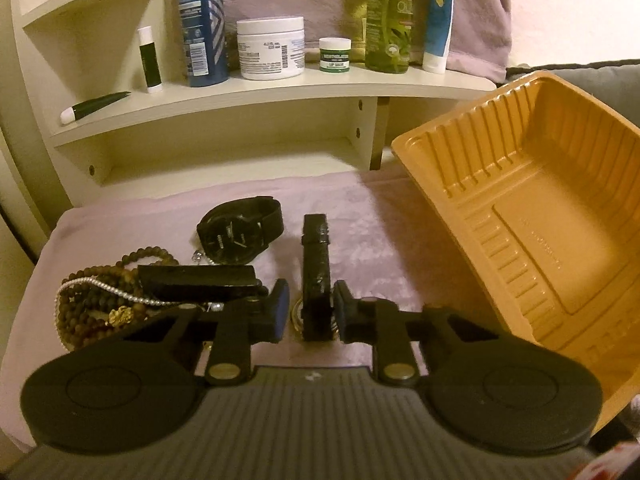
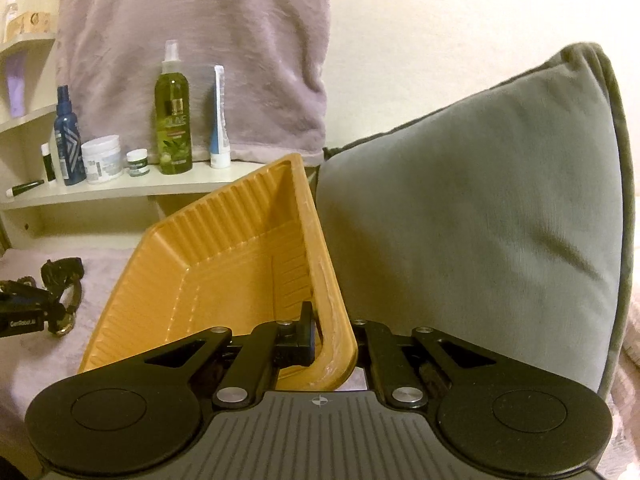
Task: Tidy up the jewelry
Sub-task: 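Grasp the upright black watch with the left gripper while the right gripper holds the tray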
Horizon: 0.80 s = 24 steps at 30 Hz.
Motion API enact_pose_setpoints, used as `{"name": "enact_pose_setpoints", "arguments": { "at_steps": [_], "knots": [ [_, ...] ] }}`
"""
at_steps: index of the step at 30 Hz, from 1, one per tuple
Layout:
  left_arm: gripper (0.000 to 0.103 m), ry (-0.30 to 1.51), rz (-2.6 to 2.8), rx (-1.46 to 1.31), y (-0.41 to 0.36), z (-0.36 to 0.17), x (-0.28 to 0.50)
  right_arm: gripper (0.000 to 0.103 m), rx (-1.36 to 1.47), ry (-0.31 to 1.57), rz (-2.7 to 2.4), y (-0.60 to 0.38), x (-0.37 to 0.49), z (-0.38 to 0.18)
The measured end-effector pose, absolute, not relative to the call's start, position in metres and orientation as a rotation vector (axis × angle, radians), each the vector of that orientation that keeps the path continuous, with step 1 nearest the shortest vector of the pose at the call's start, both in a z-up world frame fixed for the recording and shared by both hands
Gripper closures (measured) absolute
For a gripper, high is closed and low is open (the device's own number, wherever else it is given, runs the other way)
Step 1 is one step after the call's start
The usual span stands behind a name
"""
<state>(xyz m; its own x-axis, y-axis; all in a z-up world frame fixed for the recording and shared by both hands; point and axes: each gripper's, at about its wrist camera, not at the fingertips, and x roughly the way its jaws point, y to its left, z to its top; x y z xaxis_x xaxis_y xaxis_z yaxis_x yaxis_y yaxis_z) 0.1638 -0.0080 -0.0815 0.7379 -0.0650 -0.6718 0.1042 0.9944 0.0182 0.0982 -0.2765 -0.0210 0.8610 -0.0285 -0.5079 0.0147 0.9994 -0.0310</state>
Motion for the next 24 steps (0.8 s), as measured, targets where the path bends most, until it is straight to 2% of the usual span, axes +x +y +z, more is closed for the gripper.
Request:
{"name": "enact_pose_setpoints", "arguments": {
  "at_steps": [1, 12, 24],
  "knots": [
    [0.089, 0.737, -0.098, 0.057, -0.009, -0.082, 0.164, 0.097, -0.03, 0.533, -0.024, -0.275, 0.098, -0.02],
    [0.09, 0.734, -0.122, 0.036, -0.007, -0.072, 0.165, 0.097, -0.105, 0.508, -0.034, -0.256, 0.092, -0.012],
    [0.09, 0.69, -0.229, -0.09, -0.014, -0.038, 0.161, 0.097, -0.114, 0.501, -0.027, -0.252, 0.092, -0.012]
  ]
}}
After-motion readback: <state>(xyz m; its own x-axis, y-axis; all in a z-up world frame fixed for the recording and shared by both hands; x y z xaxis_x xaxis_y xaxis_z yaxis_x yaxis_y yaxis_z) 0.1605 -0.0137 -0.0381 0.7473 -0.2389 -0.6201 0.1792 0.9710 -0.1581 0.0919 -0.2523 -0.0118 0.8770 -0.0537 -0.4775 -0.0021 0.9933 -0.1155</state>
